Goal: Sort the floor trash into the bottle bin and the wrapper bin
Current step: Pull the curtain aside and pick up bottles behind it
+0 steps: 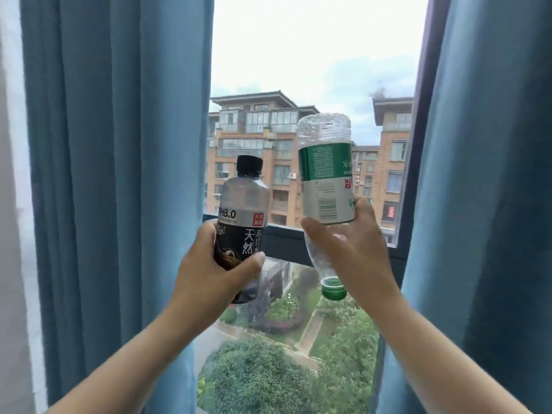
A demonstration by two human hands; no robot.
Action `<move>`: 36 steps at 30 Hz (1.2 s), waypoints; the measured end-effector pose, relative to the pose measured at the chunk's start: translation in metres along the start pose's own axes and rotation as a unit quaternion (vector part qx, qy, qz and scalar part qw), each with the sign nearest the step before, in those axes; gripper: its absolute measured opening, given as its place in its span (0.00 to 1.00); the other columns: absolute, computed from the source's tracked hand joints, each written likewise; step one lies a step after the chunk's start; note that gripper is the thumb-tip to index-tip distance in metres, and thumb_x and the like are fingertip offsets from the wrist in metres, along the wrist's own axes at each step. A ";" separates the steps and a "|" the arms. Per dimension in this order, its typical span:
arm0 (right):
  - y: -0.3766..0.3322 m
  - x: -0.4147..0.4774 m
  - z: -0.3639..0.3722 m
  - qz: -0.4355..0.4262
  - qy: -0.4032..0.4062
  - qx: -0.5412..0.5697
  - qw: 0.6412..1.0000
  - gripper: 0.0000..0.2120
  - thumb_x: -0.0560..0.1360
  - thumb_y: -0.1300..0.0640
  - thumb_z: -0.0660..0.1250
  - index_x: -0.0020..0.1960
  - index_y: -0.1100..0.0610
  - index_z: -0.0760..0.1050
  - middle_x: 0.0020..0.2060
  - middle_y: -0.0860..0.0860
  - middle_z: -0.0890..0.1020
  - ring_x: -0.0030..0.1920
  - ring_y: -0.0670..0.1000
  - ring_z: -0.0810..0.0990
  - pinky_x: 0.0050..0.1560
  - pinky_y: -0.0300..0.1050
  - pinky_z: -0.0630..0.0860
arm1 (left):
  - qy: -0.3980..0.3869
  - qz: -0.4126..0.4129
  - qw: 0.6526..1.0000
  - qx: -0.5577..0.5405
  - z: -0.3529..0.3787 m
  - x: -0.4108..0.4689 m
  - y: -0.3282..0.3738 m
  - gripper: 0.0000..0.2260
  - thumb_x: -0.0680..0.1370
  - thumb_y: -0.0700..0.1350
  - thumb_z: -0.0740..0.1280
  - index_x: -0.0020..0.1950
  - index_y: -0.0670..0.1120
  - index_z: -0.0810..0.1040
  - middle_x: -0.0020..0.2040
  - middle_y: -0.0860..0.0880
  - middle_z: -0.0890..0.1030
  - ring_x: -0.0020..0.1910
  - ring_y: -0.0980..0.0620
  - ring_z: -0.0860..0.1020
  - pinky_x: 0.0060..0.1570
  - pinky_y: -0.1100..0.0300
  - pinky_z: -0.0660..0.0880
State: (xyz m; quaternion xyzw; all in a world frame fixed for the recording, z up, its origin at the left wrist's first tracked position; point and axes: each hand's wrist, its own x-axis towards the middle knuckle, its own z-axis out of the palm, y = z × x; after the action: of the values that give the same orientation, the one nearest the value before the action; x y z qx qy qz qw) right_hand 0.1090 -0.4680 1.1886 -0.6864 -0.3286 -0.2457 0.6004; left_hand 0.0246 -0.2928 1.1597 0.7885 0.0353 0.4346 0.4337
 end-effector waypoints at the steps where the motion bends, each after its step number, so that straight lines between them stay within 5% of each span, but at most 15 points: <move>1: -0.006 -0.003 -0.016 0.003 0.017 -0.012 1.000 0.27 0.69 0.46 0.75 0.62 0.48 0.66 0.51 0.42 0.81 0.47 0.40 0.81 0.46 0.36 0.78 | -0.013 0.003 1.000 -0.015 0.009 -0.001 0.010 0.18 0.66 0.55 0.75 0.47 0.53 0.71 0.38 0.53 0.79 0.35 0.61 0.76 0.32 0.71 0.71; 10: -0.051 -0.039 -0.163 0.024 0.156 -0.068 0.985 0.19 0.66 0.51 0.74 0.53 0.42 0.70 0.43 0.35 0.83 0.43 0.34 0.81 0.43 0.28 0.77 | -0.143 0.036 0.972 -0.185 0.107 -0.027 0.118 0.14 0.70 0.39 0.75 0.46 0.50 0.72 0.38 0.46 0.78 0.29 0.63 0.78 0.23 0.74 0.71; 14: -0.070 -0.062 -0.236 0.009 0.210 -0.095 0.973 0.20 0.69 0.55 0.75 0.56 0.46 0.72 0.42 0.34 0.83 0.40 0.35 0.82 0.35 0.25 0.73 | -0.189 0.047 0.947 -0.257 0.161 -0.044 0.165 0.17 0.61 0.54 0.75 0.47 0.56 0.74 0.39 0.51 0.81 0.39 0.51 0.81 0.38 0.55 0.81; 16: -0.080 -0.073 -0.269 0.003 0.237 -0.117 0.964 0.19 0.69 0.57 0.75 0.57 0.49 0.72 0.41 0.36 0.84 0.37 0.37 0.81 0.34 0.27 0.74 | -0.212 0.061 0.934 -0.282 0.185 -0.058 0.189 0.17 0.63 0.54 0.75 0.48 0.55 0.74 0.38 0.54 0.81 0.37 0.56 0.80 0.37 0.63 0.78; 18: -0.087 -0.085 -0.302 -0.001 0.266 -0.152 0.952 0.19 0.69 0.56 0.75 0.57 0.49 0.72 0.45 0.37 0.84 0.42 0.38 0.83 0.43 0.33 0.76 | -0.236 0.072 0.919 -0.308 0.206 -0.076 0.214 0.14 0.67 0.47 0.76 0.47 0.53 0.74 0.37 0.57 0.80 0.33 0.61 0.77 0.33 0.71 0.74; 20: -0.095 -0.100 -0.331 -0.001 0.288 -0.181 0.940 0.20 0.69 0.54 0.75 0.58 0.47 0.72 0.48 0.38 0.84 0.48 0.39 0.83 0.50 0.36 0.76 | -0.268 0.072 0.901 -0.334 0.224 -0.094 0.236 0.13 0.68 0.46 0.75 0.47 0.54 0.73 0.36 0.58 0.80 0.33 0.62 0.77 0.35 0.68 0.75; 23: -0.109 -0.127 -0.368 0.010 0.311 -0.221 0.924 0.21 0.69 0.51 0.75 0.60 0.46 0.71 0.48 0.34 0.82 0.47 0.36 0.81 0.45 0.27 0.75 | -0.310 0.072 0.873 -0.369 0.251 -0.121 0.264 0.13 0.69 0.46 0.74 0.48 0.57 0.74 0.39 0.59 0.81 0.35 0.62 0.78 0.39 0.62 0.77; 27: -0.122 -0.162 -0.405 0.027 0.355 -0.271 0.894 0.23 0.68 0.50 0.75 0.60 0.46 0.71 0.49 0.36 0.82 0.47 0.37 0.82 0.44 0.31 0.76 | -0.351 0.083 0.839 -0.407 0.287 -0.154 0.294 0.14 0.68 0.48 0.74 0.49 0.59 0.73 0.41 0.60 0.81 0.36 0.65 0.78 0.33 0.72 0.73; 33: -0.137 -0.193 -0.431 0.058 0.408 -0.342 0.845 0.21 0.68 0.48 0.74 0.56 0.39 0.69 0.49 0.34 0.81 0.49 0.35 0.80 0.47 0.31 0.78 | -0.423 0.095 0.777 -0.456 0.317 -0.182 0.328 0.17 0.66 0.50 0.77 0.50 0.56 0.74 0.42 0.59 0.82 0.36 0.63 0.79 0.34 0.70 0.74; 35: -0.145 -0.214 -0.440 0.059 0.472 -0.402 0.782 0.22 0.68 0.49 0.74 0.59 0.42 0.70 0.52 0.37 0.81 0.51 0.37 0.80 0.49 0.32 0.77 | -0.498 0.115 0.705 -0.492 0.339 -0.199 0.348 0.19 0.62 0.53 0.74 0.50 0.58 0.74 0.42 0.59 0.82 0.38 0.62 0.80 0.36 0.68 0.74; 36: -0.148 -0.216 -0.439 0.058 0.472 -0.397 0.785 0.23 0.69 0.50 0.74 0.60 0.44 0.70 0.53 0.38 0.81 0.51 0.37 0.80 0.48 0.30 0.77 | -0.498 0.101 0.701 -0.501 0.341 -0.201 0.348 0.19 0.61 0.54 0.73 0.50 0.59 0.74 0.43 0.60 0.82 0.39 0.62 0.80 0.38 0.67 0.74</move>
State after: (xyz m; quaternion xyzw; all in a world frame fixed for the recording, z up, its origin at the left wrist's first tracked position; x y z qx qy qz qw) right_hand -0.1193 -0.9249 1.1983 -0.6803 0.1627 -0.6122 0.3686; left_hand 0.0323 -0.8191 1.1930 0.5552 -0.4886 -0.0265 0.6726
